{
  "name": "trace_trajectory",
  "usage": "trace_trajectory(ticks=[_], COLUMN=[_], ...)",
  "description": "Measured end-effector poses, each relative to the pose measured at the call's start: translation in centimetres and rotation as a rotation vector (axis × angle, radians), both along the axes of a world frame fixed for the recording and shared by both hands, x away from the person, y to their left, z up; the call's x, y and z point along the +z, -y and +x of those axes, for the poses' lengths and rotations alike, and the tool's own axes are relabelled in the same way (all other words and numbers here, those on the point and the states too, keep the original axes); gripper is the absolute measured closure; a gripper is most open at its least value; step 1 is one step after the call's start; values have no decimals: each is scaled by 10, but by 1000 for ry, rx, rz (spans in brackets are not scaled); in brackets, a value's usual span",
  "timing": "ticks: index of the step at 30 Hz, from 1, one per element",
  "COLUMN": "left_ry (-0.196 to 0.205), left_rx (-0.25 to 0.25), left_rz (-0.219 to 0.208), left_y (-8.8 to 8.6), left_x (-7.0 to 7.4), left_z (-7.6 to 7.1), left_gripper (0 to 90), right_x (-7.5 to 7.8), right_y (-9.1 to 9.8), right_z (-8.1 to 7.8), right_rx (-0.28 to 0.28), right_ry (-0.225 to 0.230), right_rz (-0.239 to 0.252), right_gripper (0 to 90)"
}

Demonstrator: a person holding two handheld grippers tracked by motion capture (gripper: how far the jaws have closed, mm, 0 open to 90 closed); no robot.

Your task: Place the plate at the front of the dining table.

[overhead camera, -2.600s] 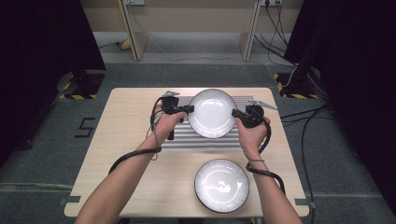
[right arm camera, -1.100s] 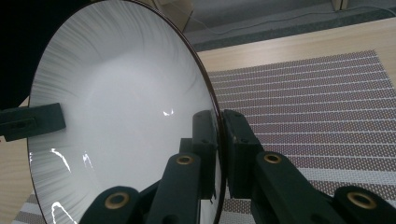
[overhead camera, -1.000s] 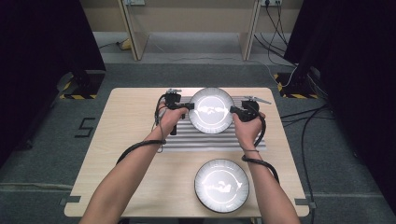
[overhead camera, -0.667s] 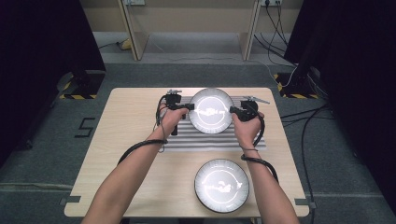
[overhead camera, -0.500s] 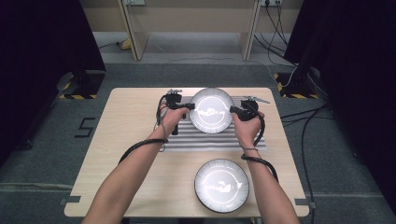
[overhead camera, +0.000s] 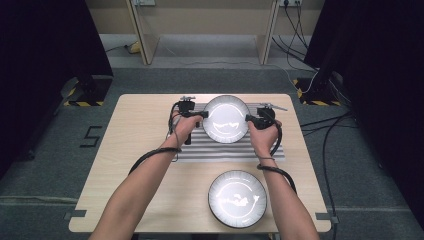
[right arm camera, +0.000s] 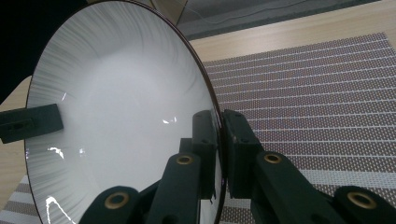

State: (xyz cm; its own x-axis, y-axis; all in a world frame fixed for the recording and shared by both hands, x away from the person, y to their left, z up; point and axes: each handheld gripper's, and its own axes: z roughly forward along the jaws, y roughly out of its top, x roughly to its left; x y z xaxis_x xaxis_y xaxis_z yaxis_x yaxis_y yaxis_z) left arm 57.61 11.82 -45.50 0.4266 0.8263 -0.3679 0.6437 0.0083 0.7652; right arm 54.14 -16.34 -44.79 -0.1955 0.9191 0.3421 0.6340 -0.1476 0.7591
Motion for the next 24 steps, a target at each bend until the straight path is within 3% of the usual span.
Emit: trace_trajectory(ticks=[24], left_ry=[-40], left_rx=[27], left_rz=[4], left_y=[-2], left_x=[-14], left_z=[5], left_gripper=[812], right_x=[-12], right_y=[-5], right_z=[7], right_rx=[2], right_ry=[-30], right_rz=[-13], right_gripper=[843])
